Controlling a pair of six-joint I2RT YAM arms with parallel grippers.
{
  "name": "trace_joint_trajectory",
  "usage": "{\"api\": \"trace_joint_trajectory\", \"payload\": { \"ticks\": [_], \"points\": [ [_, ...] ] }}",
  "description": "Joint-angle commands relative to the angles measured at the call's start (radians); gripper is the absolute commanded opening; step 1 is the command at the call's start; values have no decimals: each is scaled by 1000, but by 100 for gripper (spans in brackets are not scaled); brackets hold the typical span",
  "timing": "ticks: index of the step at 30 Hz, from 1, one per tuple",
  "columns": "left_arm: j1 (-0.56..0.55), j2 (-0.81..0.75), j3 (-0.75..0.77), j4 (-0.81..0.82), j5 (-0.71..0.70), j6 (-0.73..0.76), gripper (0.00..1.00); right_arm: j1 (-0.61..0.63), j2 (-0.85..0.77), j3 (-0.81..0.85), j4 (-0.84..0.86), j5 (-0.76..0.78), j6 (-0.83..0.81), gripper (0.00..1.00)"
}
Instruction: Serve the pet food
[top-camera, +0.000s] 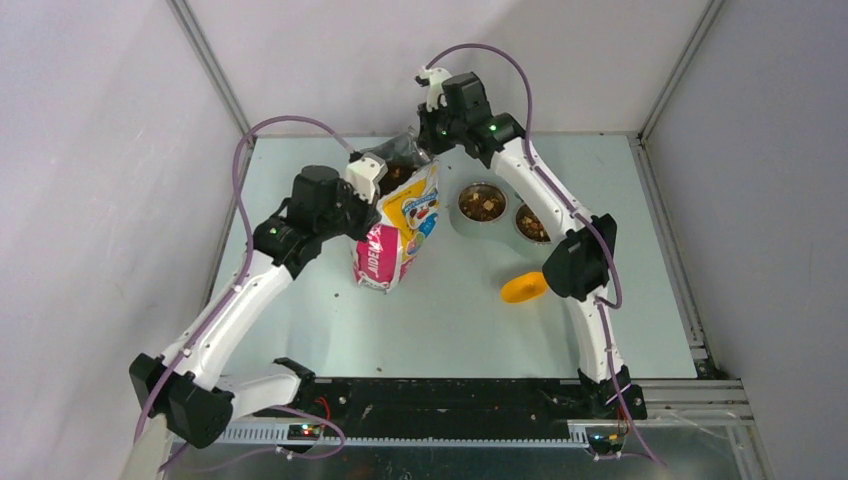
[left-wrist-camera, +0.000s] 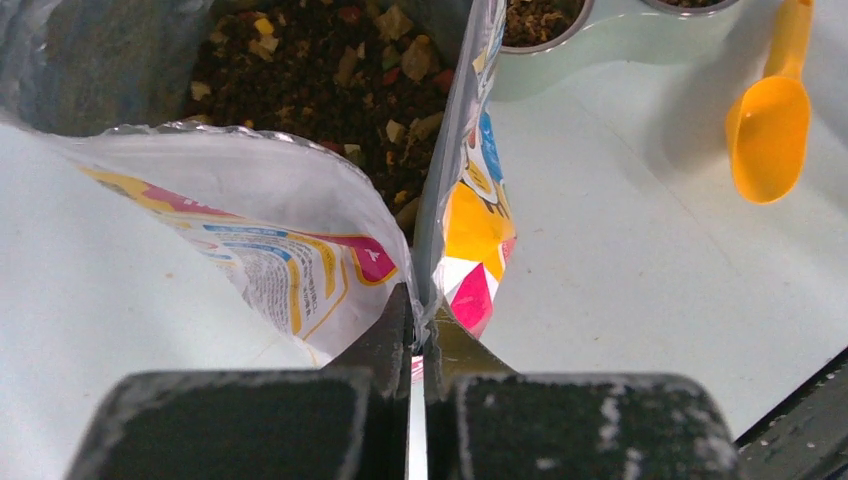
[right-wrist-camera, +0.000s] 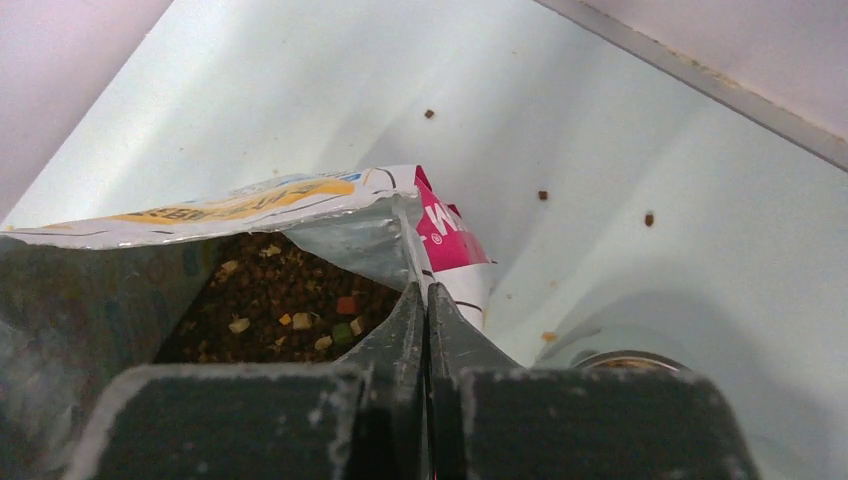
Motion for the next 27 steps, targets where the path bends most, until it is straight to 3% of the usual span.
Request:
{"api": "trace_joint_trajectory", "payload": {
  "ticks": [1,6,10,13,14,16,19,20,23,27],
  "points": [
    [55,-92,3,2,-38,98,0,21,-80,8,10,253,10,0],
    [215,-177,-62,90,-41,204,0,65,-286,-131,-20,265,55,0],
    [293,-161,-44,103,-12,244,0,132,-377,-270,1,84,-43,0],
    [301,-144,-25,49,173,304,0,150,-315,-204,-41,-68,-166,24],
    [301,-142,-22,28,207,310,0,135,-299,-161,-50,-92,-161,36],
    [301,-136,-10,-20,276,330,6,99,-271,-119,-55,-245,-149,53],
    [301,-111,35,-125,320,412,36,26,-251,-67,-79,-523,-169,67],
    [302,-105,63,-189,321,436,40,-15,-249,-55,-83,-663,-185,70],
    [316,-90,105,-317,325,542,51,-98,-243,-51,-105,-853,-234,71],
    [323,-94,99,-327,347,611,59,-192,-202,-53,-161,-993,-362,66]
  ]
}}
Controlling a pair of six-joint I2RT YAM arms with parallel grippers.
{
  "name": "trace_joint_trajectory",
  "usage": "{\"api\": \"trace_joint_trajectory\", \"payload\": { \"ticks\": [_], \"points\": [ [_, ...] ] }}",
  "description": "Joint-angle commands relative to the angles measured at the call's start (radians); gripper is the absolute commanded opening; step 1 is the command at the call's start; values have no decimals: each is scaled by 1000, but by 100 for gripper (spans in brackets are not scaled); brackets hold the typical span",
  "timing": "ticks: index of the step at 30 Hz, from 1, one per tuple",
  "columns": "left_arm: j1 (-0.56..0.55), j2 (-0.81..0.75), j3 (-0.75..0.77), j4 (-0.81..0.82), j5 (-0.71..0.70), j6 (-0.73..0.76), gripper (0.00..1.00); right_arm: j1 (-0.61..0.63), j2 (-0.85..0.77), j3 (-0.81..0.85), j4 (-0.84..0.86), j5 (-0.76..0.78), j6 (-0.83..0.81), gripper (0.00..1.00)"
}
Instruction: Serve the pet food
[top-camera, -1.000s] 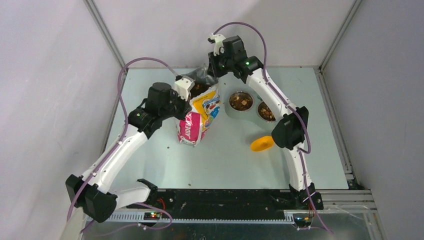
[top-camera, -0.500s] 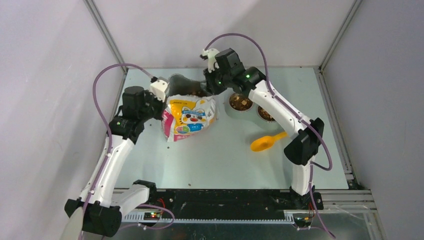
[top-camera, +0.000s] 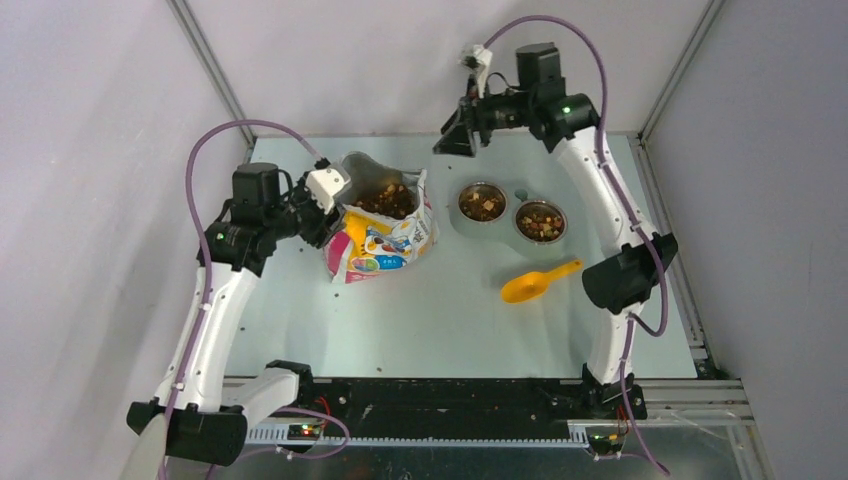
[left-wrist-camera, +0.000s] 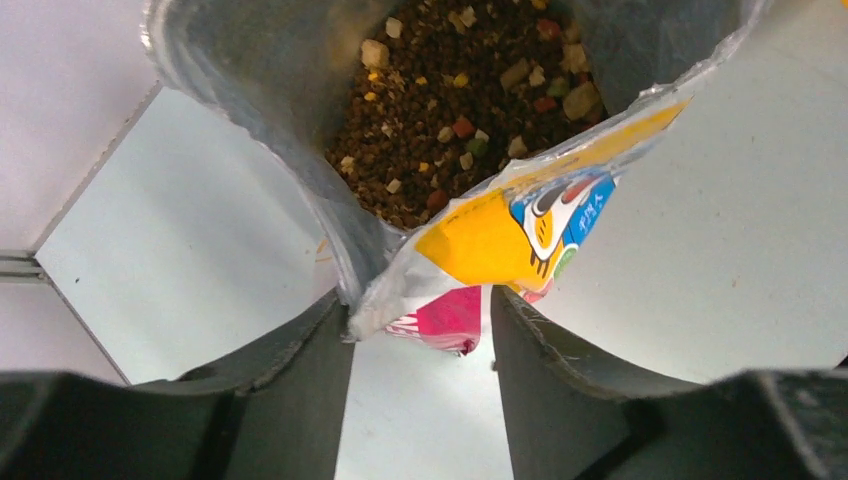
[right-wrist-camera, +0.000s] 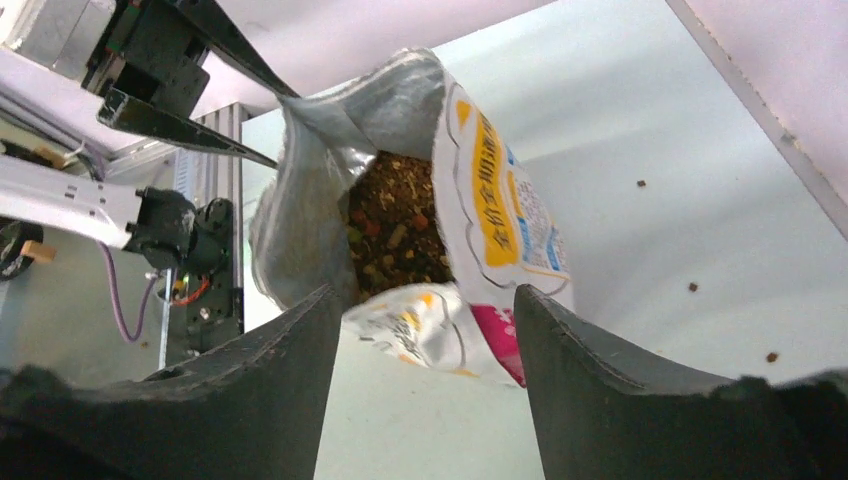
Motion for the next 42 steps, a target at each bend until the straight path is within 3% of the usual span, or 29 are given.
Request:
{"api": "trace_joint_trajectory", "payload": {
  "ticks": [1,6,10,17,27,29,32,34,42],
  "points": [
    [12,-1,10,-60,62,110,59,-78,79,57,-111,-275,-223,65],
    [12,59,20,72,39,34,61,-69,161,158,-255,-229,-502,65],
    [12,87,13,140,23,39,60,-28,219,212,-287,-197,-580,65],
    [12,126,26,125,51,83,53,51,288,273,-307,-146,-630,60],
    [44,102,34,62,30,154,22,47,236,225,-380,-92,-698,32],
    [68,98,46,53,39,159,17,35,219,202,-379,-77,-714,23],
    [104,102,67,33,52,179,6,28,172,172,-382,-43,-735,1],
    [123,106,86,8,68,189,1,22,136,154,-377,-42,-723,0],
    [223,127,237,-153,196,192,0,-18,-63,43,-407,-65,-699,0]
  ]
}}
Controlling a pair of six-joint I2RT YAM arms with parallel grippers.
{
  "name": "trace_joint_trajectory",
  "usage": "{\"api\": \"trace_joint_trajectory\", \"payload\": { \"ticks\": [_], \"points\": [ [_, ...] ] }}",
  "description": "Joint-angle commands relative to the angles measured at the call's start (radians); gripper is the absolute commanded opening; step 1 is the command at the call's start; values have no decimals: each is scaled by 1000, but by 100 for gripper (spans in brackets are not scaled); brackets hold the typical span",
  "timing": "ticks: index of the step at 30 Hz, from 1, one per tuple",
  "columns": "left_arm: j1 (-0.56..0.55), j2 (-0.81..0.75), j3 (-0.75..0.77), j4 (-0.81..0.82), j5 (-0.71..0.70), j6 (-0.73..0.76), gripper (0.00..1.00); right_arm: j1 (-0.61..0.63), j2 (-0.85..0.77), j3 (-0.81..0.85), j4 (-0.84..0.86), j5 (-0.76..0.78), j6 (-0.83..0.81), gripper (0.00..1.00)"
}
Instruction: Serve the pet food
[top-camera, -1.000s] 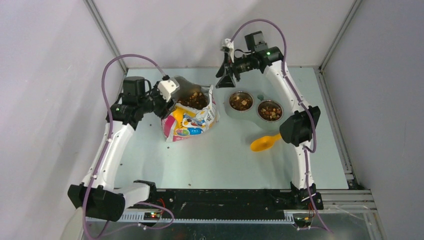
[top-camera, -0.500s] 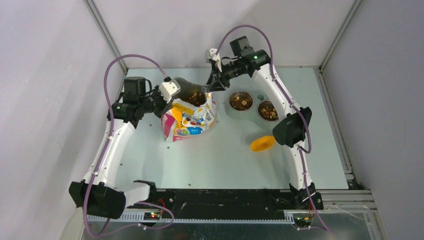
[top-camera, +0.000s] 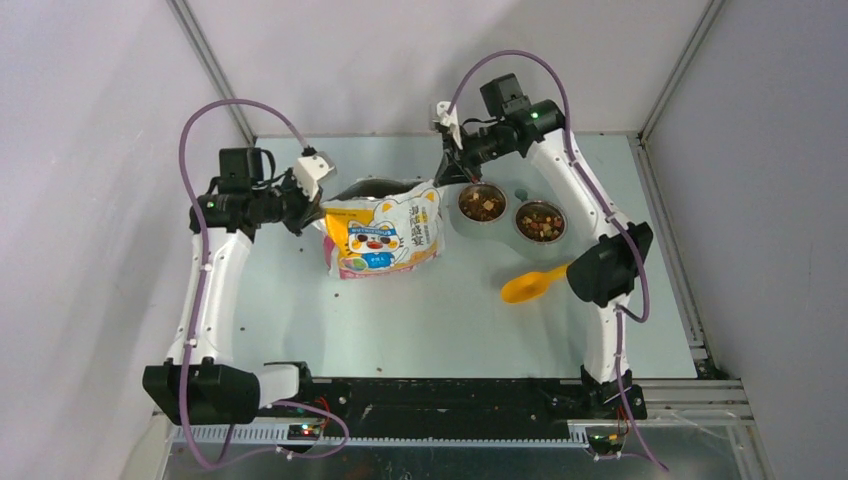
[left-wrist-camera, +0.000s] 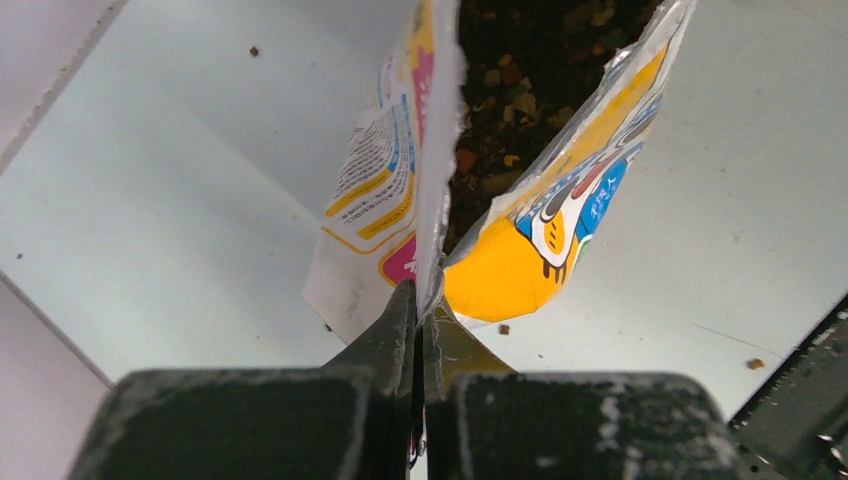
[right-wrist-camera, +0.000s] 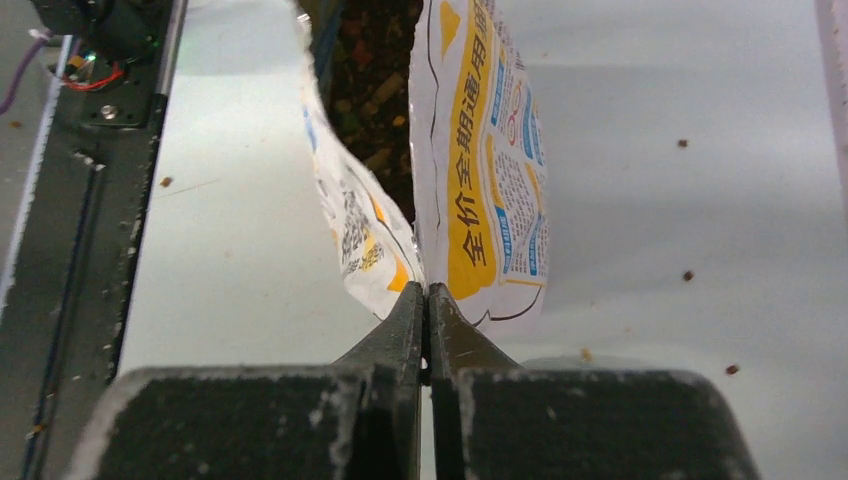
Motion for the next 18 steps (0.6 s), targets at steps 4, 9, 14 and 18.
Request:
{"api": "trace_joint_trajectory", "payload": {
  "ticks": [4,9,14,18],
  "points": [
    [61,-24,172,-69,161,40,0,-48,-225,0,-150,-59,-30,0],
    [41,8,192,-146,211,81,0,-48,-230,-67,-229,-59,-94,0],
    [4,26,224,-152,224,70,0,-32,-221,-103,-187,-44,-107,0],
    [-8,35,220,-171,217,90,0,4,-205,-127,-210,-18,-171,0]
  ]
}}
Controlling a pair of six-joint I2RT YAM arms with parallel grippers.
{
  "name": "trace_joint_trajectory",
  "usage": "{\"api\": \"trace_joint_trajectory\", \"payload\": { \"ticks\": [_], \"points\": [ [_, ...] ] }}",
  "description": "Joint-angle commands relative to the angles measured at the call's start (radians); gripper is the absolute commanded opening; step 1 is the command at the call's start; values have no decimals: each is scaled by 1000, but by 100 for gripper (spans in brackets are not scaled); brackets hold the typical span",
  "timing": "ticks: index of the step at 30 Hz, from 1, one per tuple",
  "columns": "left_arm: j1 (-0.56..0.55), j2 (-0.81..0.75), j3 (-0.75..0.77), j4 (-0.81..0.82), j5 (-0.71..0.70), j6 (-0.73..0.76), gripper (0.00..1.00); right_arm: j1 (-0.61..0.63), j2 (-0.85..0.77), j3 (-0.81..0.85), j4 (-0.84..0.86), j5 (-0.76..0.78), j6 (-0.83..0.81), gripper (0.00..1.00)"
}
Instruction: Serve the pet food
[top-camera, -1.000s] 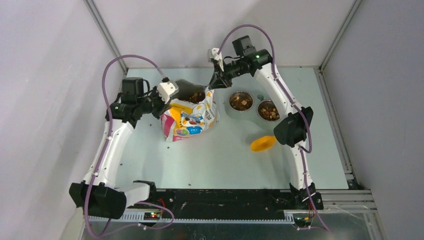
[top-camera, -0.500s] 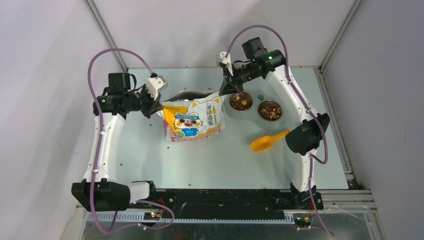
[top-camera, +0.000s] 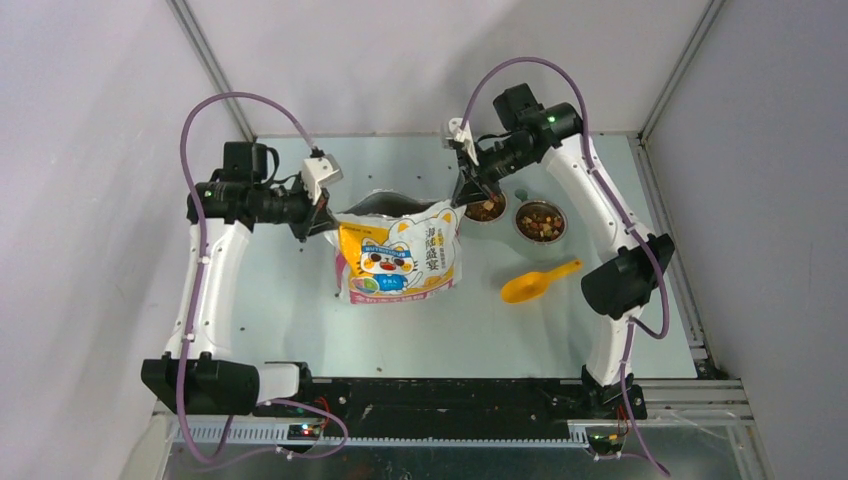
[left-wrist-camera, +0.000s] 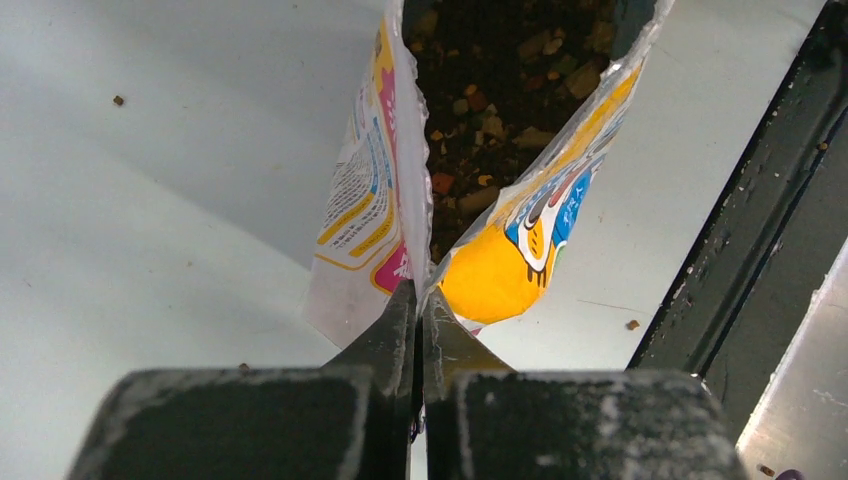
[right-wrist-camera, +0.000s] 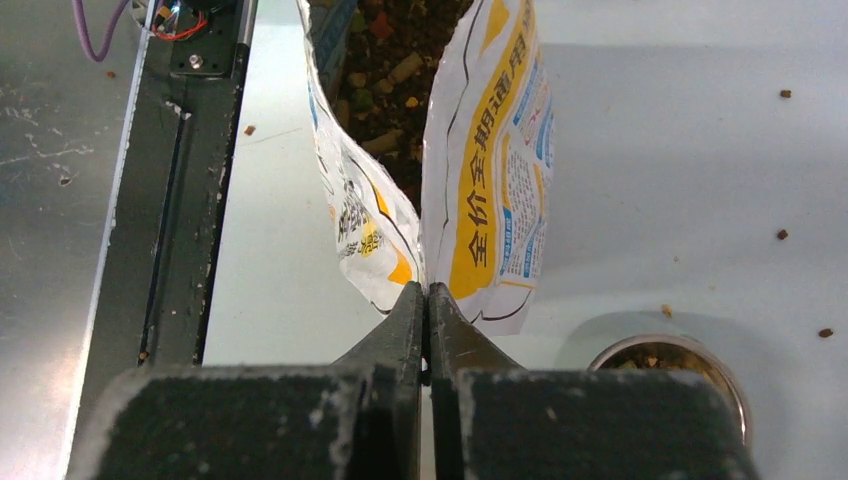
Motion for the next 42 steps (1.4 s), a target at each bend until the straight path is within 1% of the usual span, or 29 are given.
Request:
{"api": "trace_joint_trajectory", "payload": {
  "ticks": [1,2,3,4,5,6,9,11,14,15,16,17,18,19,20,22,26,29,32,33,34,35,36,37,38,39,41,42],
  "points": [
    [3,-20,82,74,34,44,0,30,-57,-9,5,-13,-88,2],
    [3,-20,79,72,33,46,0,37,-58,-14,3,-1,-93,10],
    [3,-21,78,74,31,45,0,50,-57,-21,2,3,-103,14],
    [3,-23,75,75,30,41,0,58,-56,-24,2,10,-106,21],
    [3,-24,74,81,30,38,0,67,-56,-30,4,12,-111,24],
    [-19,-25,70,85,30,32,0,72,-54,-33,13,17,-111,31],
    [-33,-23,65,95,26,26,0,91,-41,-39,38,36,-105,41],
    [-39,-20,63,95,22,26,0,99,-27,-37,51,46,-101,43],
    [-50,-14,63,87,11,39,0,111,-7,-22,50,54,-93,44],
    [-55,-13,63,84,4,44,2,113,-1,-13,44,58,-92,41],
    [-66,-13,62,80,-9,59,14,117,0,-10,43,60,-92,40],
    [-79,-14,61,79,-14,77,21,118,-3,-12,43,66,-92,36],
    [-86,-16,59,79,-23,88,31,118,-10,-19,46,70,-88,34],
    [-105,-23,50,83,-28,108,35,117,-15,-26,59,78,-84,30],
    [-118,-27,43,99,-45,116,41,115,-29,-47,69,82,-78,29],
    [-161,-37,21,129,-78,142,46,114,-57,-89,108,88,-67,26],
    [-248,-26,-6,173,-151,175,48,115,-87,-138,157,99,-50,25],
    [-286,0,-5,144,-217,233,48,114,-88,-138,154,102,-42,24],
    [-290,4,-2,122,-259,283,46,111,-91,-146,160,104,-28,21],
    [-290,5,0,103,-277,295,41,109,-92,-150,162,106,-25,19],
    [-290,5,8,91,-281,321,37,106,-93,-151,163,109,-25,14],
    [-290,5,14,68,-291,330,26,104,-95,-152,162,111,-28,12],
    [-285,7,30,46,-299,342,14,95,-97,-152,153,115,-34,5],
    [-280,9,40,38,-298,342,10,89,-99,-149,147,118,-43,1],
    [-262,9,60,36,-288,329,3,73,-104,-147,140,120,-43,0],
    [-246,8,68,41,-278,315,2,63,-107,-141,138,119,-36,0],
    [-185,8,98,78,-243,237,0,17,-118,-131,145,103,-10,0],
    [-139,11,103,110,-223,175,0,-15,-133,-131,156,96,25,0]
  ]
}}
